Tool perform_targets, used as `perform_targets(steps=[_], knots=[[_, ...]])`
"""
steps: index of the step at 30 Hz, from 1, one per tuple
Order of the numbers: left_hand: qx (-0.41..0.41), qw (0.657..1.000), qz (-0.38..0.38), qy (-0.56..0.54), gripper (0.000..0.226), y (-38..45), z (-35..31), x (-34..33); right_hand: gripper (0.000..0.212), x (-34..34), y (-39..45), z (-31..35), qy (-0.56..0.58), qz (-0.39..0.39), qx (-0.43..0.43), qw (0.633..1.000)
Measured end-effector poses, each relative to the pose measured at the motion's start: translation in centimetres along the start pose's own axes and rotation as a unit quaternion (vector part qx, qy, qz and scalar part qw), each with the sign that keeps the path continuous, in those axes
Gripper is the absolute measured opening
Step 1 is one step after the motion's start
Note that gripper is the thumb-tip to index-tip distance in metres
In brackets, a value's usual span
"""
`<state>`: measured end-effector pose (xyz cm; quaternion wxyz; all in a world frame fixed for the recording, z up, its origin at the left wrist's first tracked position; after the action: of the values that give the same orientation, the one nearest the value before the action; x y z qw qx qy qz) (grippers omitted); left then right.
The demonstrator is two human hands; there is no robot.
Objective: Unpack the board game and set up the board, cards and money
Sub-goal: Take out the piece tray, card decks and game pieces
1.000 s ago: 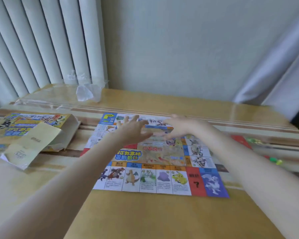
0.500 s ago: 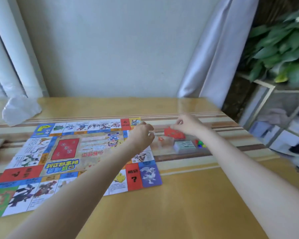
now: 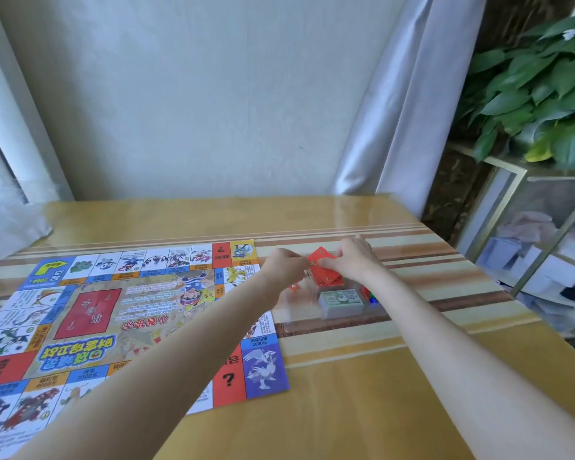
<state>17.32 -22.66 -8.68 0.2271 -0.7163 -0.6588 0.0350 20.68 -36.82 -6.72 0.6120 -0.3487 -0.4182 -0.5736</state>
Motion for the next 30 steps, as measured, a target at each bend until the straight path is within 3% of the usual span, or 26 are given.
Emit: perform_targets(steps=[4, 7, 12, 16, 20, 24, 30], knots=[[0.016, 1.000, -0.002, -0.010, 0.024, 0.5, -0.1, -0.2, 0.052, 0.2, -0.1, -0.7, -0.027, -0.002, -0.014, 1.000], [0.010, 1.000, -0.025, 0.016, 0.022, 0.6, -0.5, -0.1, 0.043, 0.4, -0.4, -0.7, -0.031, -0.001, -0.014, 0.999], [0.008, 0.986, -0.014, 0.163, 0.019, 0.0, -1.5, -1.6, 0.043, 0.6, -1.1, -0.5, 0.042, -0.001, 0.004, 0.999], [0.017, 0.967, -0.010, 0.255, 0.022, -0.9, -2.4, -2.8, 0.035, 0.5, -1.5, -0.5, 0.037, 0.004, 0.027, 0.999], [0.083, 0.986, 0.033, 0.141, 0.021, -0.6, -1.7, -2.3, 0.026, -0.3, -1.3, -1.1, 0.050, 0.000, 0.014, 0.999], [0.149, 0.988, 0.033, 0.015, 0.055, -0.7, -0.9, -1.4, 0.040, -0.8, -1.1, -2.2, 0.056, -0.023, -0.013, 0.998], [0.173, 0.980, 0.042, -0.092, 0.062, -0.3, 0.0, -2.1, 0.049, -0.9, -1.3, -2.2, 0.075, -0.042, -0.027, 0.996]])
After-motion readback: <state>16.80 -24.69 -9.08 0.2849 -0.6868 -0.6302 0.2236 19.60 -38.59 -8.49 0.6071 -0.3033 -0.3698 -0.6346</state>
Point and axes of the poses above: each hand's wrist, its own y-axis towards the middle knuckle, its own x-axis out of the back of the hand, z = x × y, the point moved 10 cm from there along y, towards the middle knuckle, and after that the axes turned 10 degrees about x, right-handed, at the moved point
